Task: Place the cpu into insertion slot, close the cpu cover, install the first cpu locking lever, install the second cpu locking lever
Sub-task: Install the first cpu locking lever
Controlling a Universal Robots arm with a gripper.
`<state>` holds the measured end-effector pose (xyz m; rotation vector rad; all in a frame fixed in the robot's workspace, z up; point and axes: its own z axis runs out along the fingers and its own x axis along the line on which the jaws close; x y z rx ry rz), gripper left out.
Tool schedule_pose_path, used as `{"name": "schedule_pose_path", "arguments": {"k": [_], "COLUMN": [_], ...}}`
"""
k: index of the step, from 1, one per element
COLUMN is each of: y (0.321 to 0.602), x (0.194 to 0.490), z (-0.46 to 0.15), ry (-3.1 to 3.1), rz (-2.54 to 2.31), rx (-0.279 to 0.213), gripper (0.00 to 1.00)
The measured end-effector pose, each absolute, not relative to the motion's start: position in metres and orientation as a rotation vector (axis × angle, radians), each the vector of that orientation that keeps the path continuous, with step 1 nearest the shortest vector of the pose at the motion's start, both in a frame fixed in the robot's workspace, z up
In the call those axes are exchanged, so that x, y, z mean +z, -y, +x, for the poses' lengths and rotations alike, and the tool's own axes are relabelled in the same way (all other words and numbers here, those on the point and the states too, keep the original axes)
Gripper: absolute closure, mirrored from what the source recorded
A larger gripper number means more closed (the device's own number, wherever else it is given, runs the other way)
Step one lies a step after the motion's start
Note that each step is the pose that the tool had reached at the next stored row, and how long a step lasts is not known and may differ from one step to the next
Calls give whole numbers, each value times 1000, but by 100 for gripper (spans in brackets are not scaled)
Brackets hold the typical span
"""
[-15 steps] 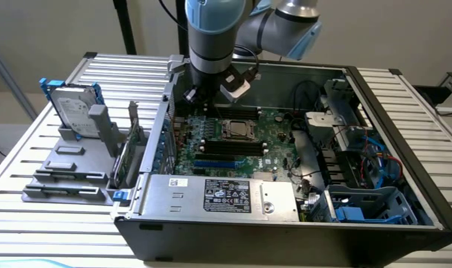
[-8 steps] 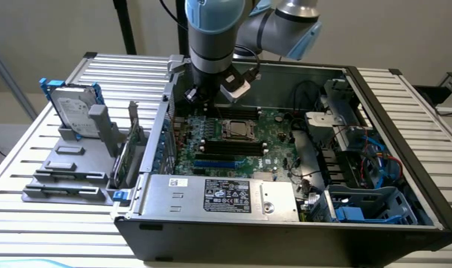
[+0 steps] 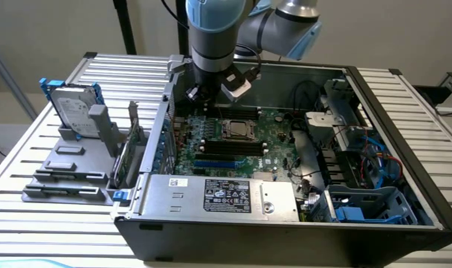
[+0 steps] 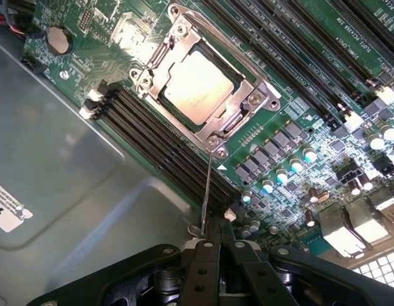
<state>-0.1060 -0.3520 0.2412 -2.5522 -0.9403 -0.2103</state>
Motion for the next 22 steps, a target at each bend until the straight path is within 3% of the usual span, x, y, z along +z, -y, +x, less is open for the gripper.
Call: {"name": "schedule_pose_path", "arguments": {"k": [22], "y": [349], "x": [243], "z": [-60], "ry": [907], "rz": [-2567], "rx": [-222], "gripper": [89]}}
